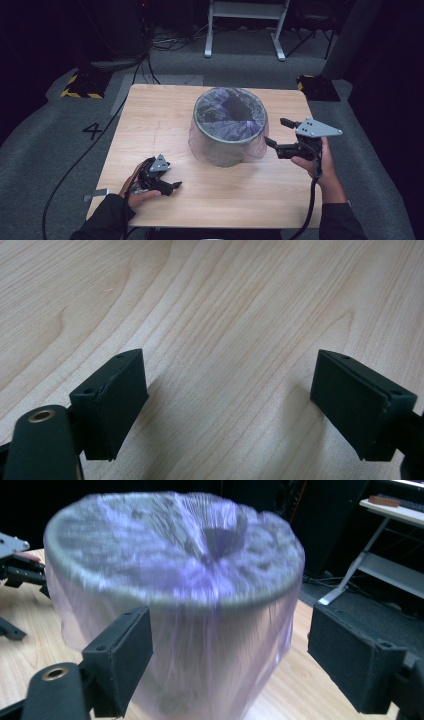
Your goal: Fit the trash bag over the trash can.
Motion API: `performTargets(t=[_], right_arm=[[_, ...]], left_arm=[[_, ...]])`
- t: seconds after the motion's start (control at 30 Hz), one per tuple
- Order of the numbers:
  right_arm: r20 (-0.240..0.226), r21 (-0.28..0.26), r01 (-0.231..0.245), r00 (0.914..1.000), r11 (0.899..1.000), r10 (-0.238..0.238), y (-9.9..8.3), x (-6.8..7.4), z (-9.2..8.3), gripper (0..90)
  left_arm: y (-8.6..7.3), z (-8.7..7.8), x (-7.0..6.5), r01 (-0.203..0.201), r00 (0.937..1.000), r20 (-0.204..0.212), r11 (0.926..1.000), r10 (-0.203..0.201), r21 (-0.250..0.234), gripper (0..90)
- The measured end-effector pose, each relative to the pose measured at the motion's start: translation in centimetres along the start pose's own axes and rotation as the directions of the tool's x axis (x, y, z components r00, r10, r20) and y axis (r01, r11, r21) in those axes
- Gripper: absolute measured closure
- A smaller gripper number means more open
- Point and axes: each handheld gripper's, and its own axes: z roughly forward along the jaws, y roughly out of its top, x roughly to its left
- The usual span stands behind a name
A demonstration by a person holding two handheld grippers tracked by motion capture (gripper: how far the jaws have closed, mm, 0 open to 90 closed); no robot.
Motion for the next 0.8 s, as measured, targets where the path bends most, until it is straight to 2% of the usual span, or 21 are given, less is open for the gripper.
performTargets(t=[0.1, 0.23, 0.43, 0.57, 0.7, 0.8], right_arm=[[-0.005, 0.015, 0.007, 1.0000, 1.000, -0.007, 1.0, -0.1, 0.7, 17.6], [-0.028, 0.009, 0.009, 0.9996, 1.000, -0.008, 2.2, -0.4, 1.6, 17.6], [-0.049, 0.009, -0.009, 0.9988, 1.000, 0.009, 4.1, -0.7, 3.1, 17.6], [-0.068, 0.039, -0.009, 0.9976, 0.999, 0.012, 5.2, -0.7, 4.9, 18.1], [-0.044, 0.089, 0.010, 0.9990, 0.996, -0.006, 5.8, -0.7, 6.7, 17.6], [-0.041, 0.111, 0.005, 0.9992, 0.994, -0.001, 6.0, -0.9, 7.8, 17.6]], left_arm=[[0.0, 0.0, 0.0, -0.002, 1.0000, -0.001, 1.0000, 0.002, 0.000, 14.5], [0.0, 0.0, 0.0, -0.003, 1.0000, 0.000, 1.0000, 0.003, 0.000, 14.4], [0.0, 0.0, 0.0, -0.002, 1.0000, 0.002, 1.0000, 0.002, 0.000, 14.3], [0.0, 0.0, 0.0, -0.005, 1.0000, 0.003, 1.0000, 0.005, 0.000, 14.3], [0.0, 0.0, 0.0, -0.006, 1.0000, 0.003, 1.0000, 0.006, 0.000, 14.2], [0.0, 0.0, 0.0, -0.006, 1.0000, 0.003, 1.0000, 0.006, 0.000, 14.1]])
